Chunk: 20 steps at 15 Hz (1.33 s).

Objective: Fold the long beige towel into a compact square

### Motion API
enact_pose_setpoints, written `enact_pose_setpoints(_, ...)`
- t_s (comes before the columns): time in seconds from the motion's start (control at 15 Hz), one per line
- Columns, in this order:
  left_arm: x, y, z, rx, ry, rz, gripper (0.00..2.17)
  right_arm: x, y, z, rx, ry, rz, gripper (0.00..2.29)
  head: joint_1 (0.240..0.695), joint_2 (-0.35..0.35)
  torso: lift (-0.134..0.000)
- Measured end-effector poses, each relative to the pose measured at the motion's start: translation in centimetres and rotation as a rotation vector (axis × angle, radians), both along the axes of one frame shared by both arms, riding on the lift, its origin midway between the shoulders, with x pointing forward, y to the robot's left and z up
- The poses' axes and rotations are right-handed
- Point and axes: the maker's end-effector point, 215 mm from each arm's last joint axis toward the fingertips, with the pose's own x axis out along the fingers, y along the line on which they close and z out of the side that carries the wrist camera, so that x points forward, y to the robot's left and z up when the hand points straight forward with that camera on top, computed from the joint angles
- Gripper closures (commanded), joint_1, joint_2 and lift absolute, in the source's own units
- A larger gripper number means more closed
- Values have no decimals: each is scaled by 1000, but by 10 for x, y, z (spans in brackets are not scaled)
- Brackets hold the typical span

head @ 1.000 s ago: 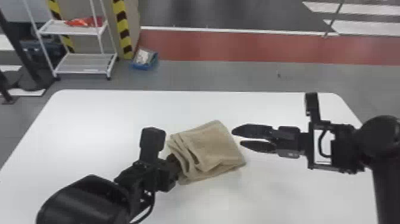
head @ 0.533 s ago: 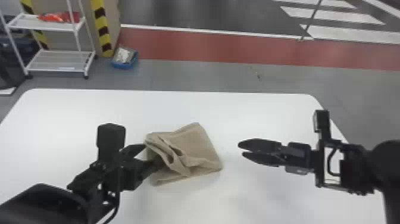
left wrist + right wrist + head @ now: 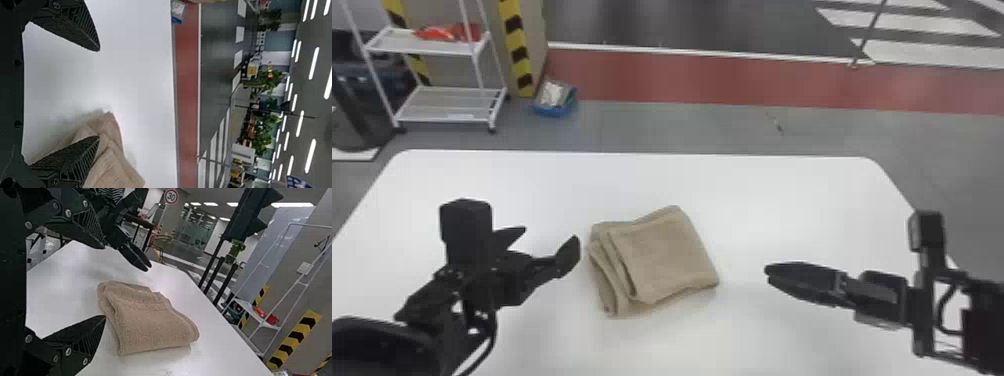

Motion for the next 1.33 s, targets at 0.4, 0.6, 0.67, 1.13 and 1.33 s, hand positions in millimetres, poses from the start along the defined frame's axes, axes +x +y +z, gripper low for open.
enact_pose_setpoints(0.4,17,109,52,-86,-144,175,93,-10,-2,-8,-43,-21,12,1659,695,75,-124)
enact_pose_setpoints(0.6,14,128,51,-96,-138,175,93,4,-9,-33,-146,-23,-13,1659,695,86,-124)
enact_pose_setpoints(0.67,14,133,52,-104,-138,178,93,8,-8,-39,-178,-27,-13,1659,695,92,-124)
enact_pose_setpoints(1.13,17,139,49,-126,-124,152,90,51,13,-75,-273,24,7,1659,695,124,-124)
enact_pose_setpoints(1.33,18,127,47,-154,-118,109,90,78,15,-81,-334,33,-15,1659,695,110,-124)
